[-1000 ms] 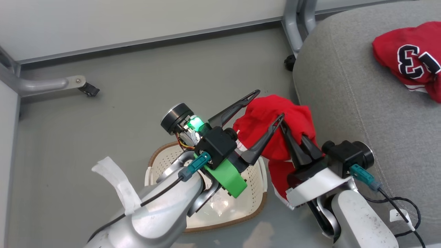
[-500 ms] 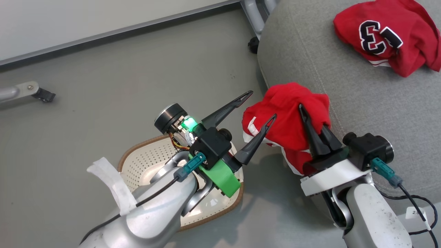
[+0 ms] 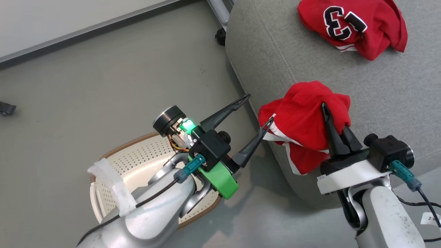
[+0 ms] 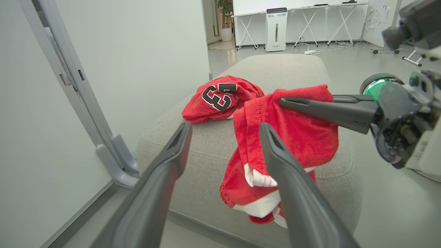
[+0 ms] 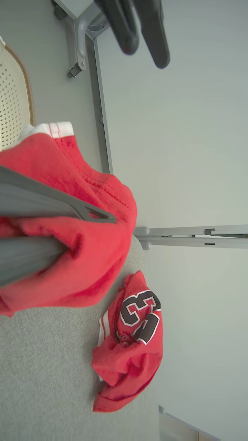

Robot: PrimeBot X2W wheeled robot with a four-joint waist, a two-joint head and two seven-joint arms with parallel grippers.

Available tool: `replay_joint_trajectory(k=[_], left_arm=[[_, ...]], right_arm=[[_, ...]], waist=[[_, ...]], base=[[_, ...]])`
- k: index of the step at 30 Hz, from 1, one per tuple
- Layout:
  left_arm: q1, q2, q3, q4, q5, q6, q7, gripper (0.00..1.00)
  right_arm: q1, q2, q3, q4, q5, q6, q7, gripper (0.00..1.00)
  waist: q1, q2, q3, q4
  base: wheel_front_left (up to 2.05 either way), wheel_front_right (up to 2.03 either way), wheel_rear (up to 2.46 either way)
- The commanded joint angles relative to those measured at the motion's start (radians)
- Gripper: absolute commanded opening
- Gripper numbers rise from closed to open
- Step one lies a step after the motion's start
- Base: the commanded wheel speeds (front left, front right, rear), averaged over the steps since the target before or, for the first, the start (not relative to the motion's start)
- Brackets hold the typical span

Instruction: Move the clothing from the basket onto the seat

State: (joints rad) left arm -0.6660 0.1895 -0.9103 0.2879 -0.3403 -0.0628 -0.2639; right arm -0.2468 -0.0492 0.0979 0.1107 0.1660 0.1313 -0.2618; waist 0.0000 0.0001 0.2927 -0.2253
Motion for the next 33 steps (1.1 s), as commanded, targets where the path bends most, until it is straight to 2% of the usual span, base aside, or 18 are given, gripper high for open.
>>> replay_joint_trajectory(k=[1, 8, 14, 24, 33], left_arm=[[0.019, 0.008, -0.001, 0.003, 0.013, -0.003, -0.001, 1.00], [0.012, 0.009, 0.001, 0.000, 0.015, -0.002, -0.001, 1.00], [-0.008, 0.011, 0.001, -0.001, 0.019, -0.002, -0.001, 1.00], [-0.059, 0.018, -0.002, -0.004, 0.035, -0.006, 0.000, 1.00], [-0.108, 0.008, -0.009, 0.004, 0.054, -0.009, 0.000, 1.00]], right_arm=[[0.009, -0.002, -0.009, -0.008, -0.003, -0.001, -0.005, 0.00], [-0.026, -0.002, -0.029, -0.025, -0.014, -0.001, -0.005, 0.00], [-0.118, -0.003, -0.055, -0.047, -0.042, -0.001, -0.005, 0.00], [-0.421, -0.009, -0.142, -0.051, -0.091, -0.001, -0.005, 0.00], [-0.676, -0.094, -0.240, -0.038, -0.115, -0.001, -0.005, 0.00]], waist=[[0.0000, -0.0001, 0.009, -0.015], [0.0000, -0.0001, 0.021, -0.017], [0.0000, -0.0001, 0.051, -0.001], [0.0000, -0.0001, 0.160, 0.027], [0.0000, -0.0001, 0.261, 0.053]], base=[[0.00, 0.00, 0.00], [0.00, 0.00, 0.00], [0.00, 0.00, 0.00], [0.00, 0.00, 0.00], [0.00, 0.00, 0.00]])
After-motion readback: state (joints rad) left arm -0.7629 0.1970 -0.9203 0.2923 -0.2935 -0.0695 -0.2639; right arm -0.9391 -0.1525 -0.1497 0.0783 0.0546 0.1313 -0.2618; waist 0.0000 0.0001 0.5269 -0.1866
